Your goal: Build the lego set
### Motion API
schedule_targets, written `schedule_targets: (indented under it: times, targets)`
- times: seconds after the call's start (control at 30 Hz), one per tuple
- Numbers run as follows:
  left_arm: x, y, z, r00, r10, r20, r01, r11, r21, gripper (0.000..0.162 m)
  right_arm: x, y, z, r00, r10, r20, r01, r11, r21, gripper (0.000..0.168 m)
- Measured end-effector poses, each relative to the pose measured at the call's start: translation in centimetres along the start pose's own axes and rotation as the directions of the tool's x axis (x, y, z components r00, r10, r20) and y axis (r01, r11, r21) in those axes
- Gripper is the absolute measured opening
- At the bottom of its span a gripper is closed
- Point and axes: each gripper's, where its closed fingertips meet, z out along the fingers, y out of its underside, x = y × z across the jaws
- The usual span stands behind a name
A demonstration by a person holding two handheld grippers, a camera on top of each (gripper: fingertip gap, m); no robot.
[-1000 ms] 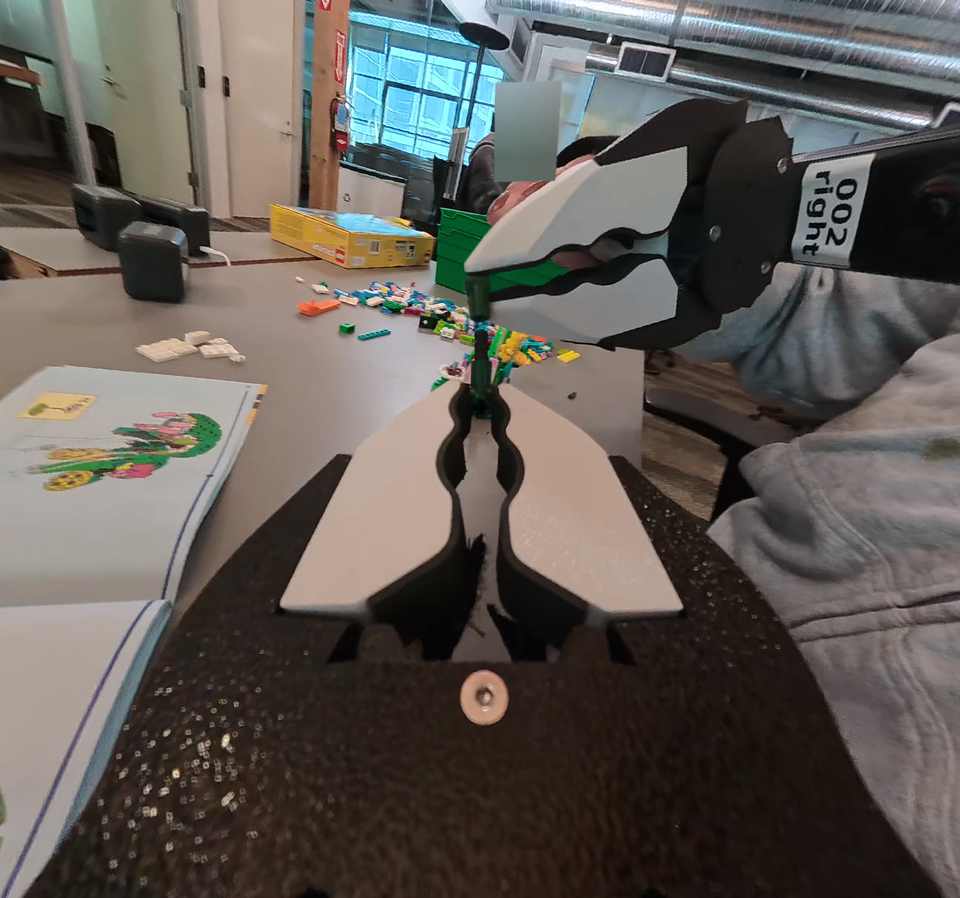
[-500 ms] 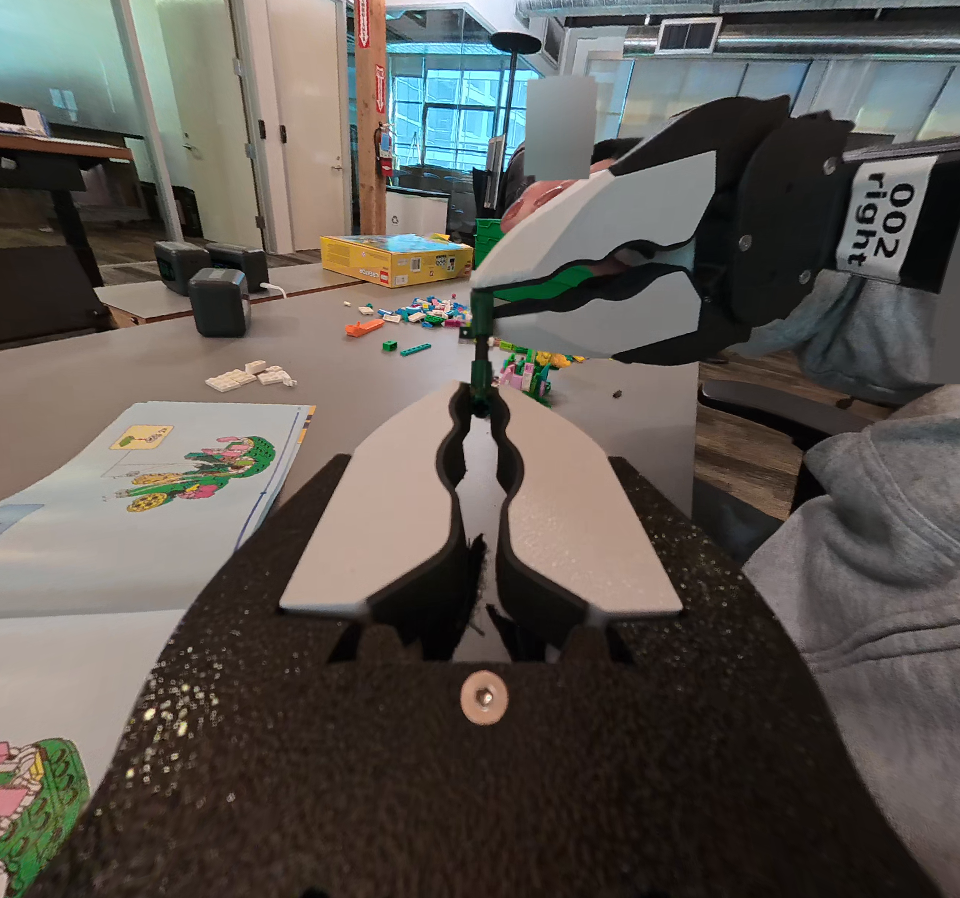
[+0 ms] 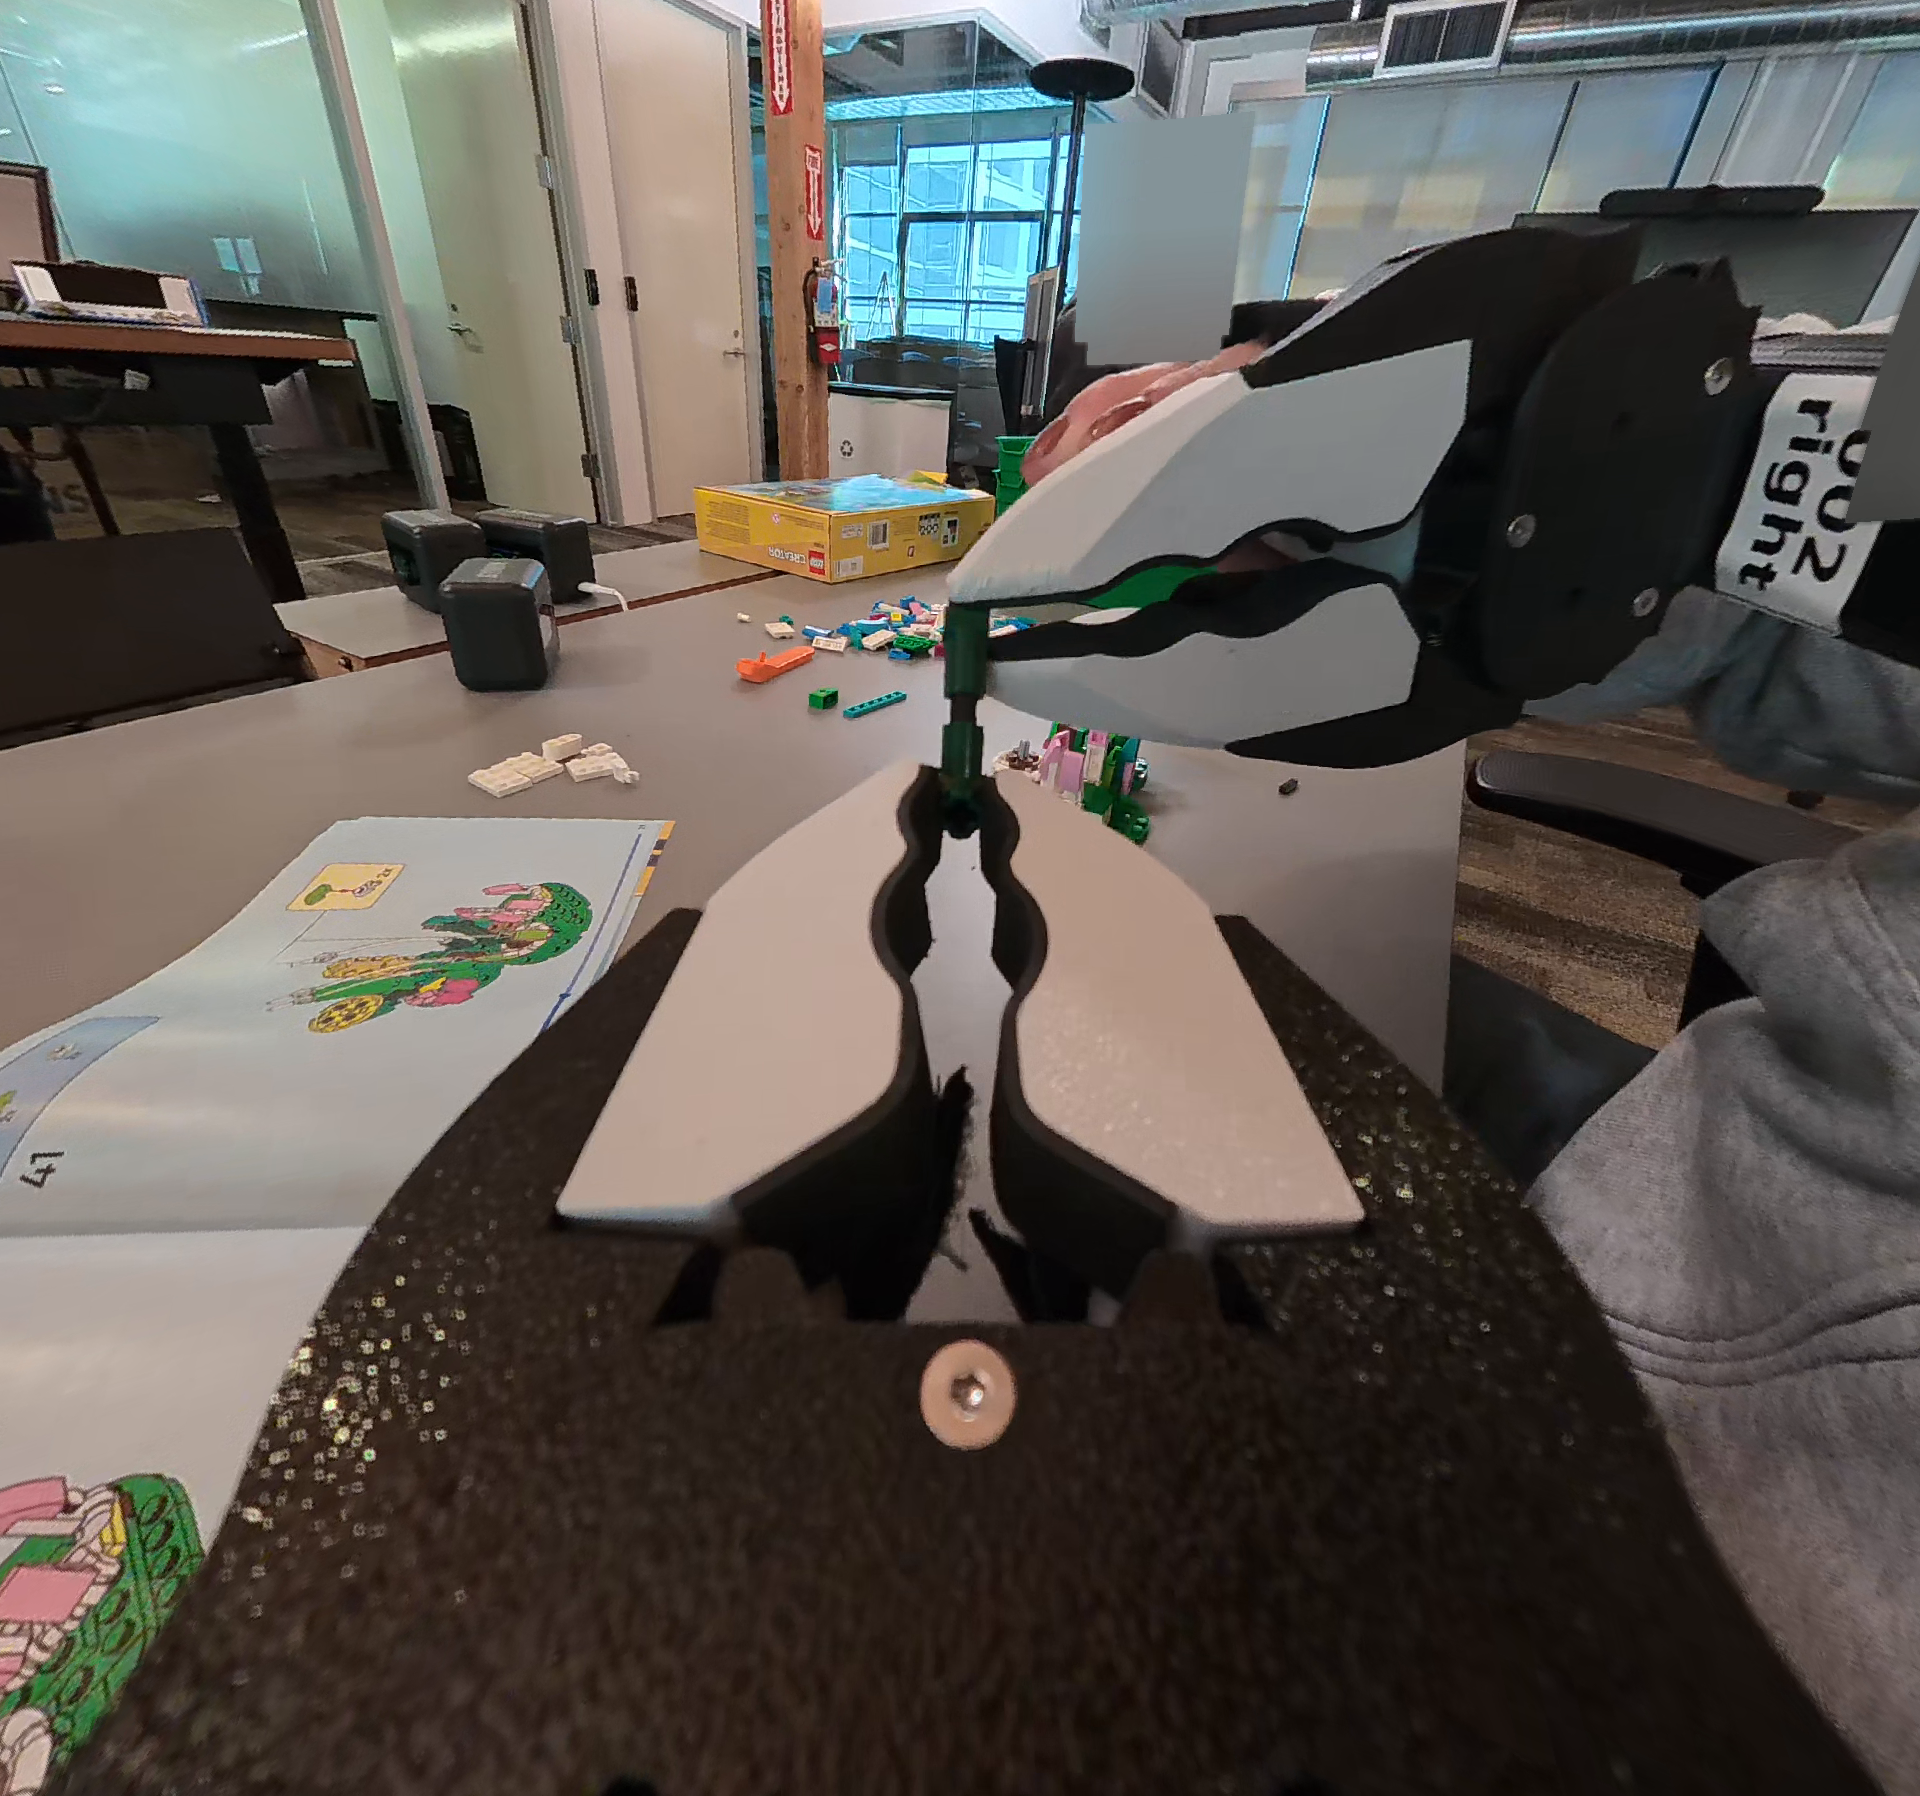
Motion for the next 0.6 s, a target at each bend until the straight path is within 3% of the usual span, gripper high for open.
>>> schedule_targets:
  times: [0.6]
  targets:
    - [-0.6, 1.3, 0.4, 0.999, 0.023, 0.042, -0.02, 0.996, -0.086, 0.007, -1.5, 0.1, 0.6, 0.994, -0.106, 0.009, 0.106, 0.994, -0.027, 0.005]
